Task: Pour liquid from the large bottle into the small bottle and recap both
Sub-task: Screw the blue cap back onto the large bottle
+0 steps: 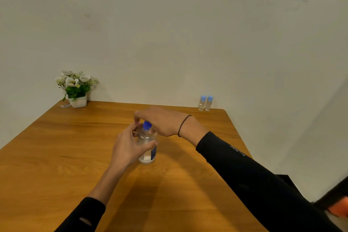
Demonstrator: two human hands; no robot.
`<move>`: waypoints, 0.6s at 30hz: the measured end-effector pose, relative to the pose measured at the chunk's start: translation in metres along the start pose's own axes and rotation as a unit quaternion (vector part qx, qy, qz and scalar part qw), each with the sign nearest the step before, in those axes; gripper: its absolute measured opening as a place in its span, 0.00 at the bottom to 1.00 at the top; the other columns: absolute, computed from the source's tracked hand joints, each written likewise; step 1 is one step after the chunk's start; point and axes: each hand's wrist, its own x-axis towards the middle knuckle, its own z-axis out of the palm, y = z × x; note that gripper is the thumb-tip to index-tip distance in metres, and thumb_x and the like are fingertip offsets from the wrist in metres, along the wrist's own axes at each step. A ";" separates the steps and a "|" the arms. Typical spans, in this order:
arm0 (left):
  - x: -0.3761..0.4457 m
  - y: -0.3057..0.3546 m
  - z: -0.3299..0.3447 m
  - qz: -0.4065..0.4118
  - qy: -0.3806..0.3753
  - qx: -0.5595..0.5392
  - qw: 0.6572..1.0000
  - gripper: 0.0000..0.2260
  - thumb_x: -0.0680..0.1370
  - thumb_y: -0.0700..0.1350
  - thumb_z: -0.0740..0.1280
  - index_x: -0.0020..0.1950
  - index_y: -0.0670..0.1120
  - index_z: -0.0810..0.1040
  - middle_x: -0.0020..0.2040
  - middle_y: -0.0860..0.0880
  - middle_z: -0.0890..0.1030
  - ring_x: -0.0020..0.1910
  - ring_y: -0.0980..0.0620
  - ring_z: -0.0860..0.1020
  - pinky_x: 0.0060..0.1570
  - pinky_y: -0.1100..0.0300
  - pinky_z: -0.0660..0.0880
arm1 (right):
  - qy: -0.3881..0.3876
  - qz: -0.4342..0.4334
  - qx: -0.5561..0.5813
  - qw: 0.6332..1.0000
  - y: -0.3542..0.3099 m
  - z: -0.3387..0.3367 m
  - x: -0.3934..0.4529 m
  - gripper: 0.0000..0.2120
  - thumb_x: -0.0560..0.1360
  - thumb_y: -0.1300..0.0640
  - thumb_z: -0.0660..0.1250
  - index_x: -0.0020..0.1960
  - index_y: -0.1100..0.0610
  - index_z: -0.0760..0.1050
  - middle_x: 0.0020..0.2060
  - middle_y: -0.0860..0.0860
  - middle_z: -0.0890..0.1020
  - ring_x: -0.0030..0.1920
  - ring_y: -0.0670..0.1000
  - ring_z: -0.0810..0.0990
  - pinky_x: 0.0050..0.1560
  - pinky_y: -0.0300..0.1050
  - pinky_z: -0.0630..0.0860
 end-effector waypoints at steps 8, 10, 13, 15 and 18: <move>-0.001 0.001 0.000 0.008 0.004 0.013 1.000 0.30 0.66 0.56 0.85 0.64 0.52 0.79 0.56 0.55 0.83 0.58 0.51 0.81 0.53 0.50 0.81 | 0.024 0.042 -0.095 0.994 -0.001 0.000 0.002 0.14 0.82 0.45 0.69 0.53 0.54 0.70 0.43 0.51 0.70 0.38 0.50 0.72 0.31 0.41 0.59; -0.001 0.000 0.001 0.009 0.005 0.017 1.000 0.30 0.66 0.56 0.85 0.64 0.51 0.79 0.57 0.54 0.83 0.58 0.50 0.81 0.55 0.48 0.82 | 0.019 0.023 -0.035 0.999 0.000 -0.001 -0.001 0.14 0.81 0.51 0.71 0.61 0.55 0.72 0.43 0.51 0.73 0.39 0.51 0.75 0.31 0.40 0.62; -0.001 0.000 0.001 0.012 0.009 0.017 1.000 0.30 0.66 0.55 0.85 0.63 0.51 0.79 0.57 0.54 0.83 0.58 0.50 0.81 0.55 0.46 0.83 | 0.011 0.004 -0.029 1.000 -0.003 -0.003 -0.003 0.04 0.82 0.58 0.69 0.52 0.56 0.74 0.41 0.51 0.77 0.37 0.52 0.77 0.31 0.40 0.63; -0.001 0.001 0.001 0.012 0.005 0.019 1.000 0.29 0.66 0.55 0.85 0.64 0.52 0.79 0.56 0.54 0.83 0.58 0.50 0.81 0.54 0.47 0.83 | 0.031 0.035 -0.091 0.995 -0.004 0.000 -0.001 0.11 0.83 0.50 0.68 0.48 0.55 0.71 0.39 0.49 0.70 0.36 0.52 0.73 0.31 0.41 0.61; -0.002 0.001 0.001 0.014 0.006 0.021 1.000 0.29 0.66 0.55 0.85 0.63 0.52 0.78 0.54 0.57 0.82 0.56 0.51 0.81 0.52 0.49 0.83 | 0.043 0.043 -0.118 0.991 -0.003 0.001 0.000 0.16 0.82 0.42 0.68 0.54 0.55 0.72 0.45 0.52 0.73 0.40 0.53 0.74 0.32 0.42 0.62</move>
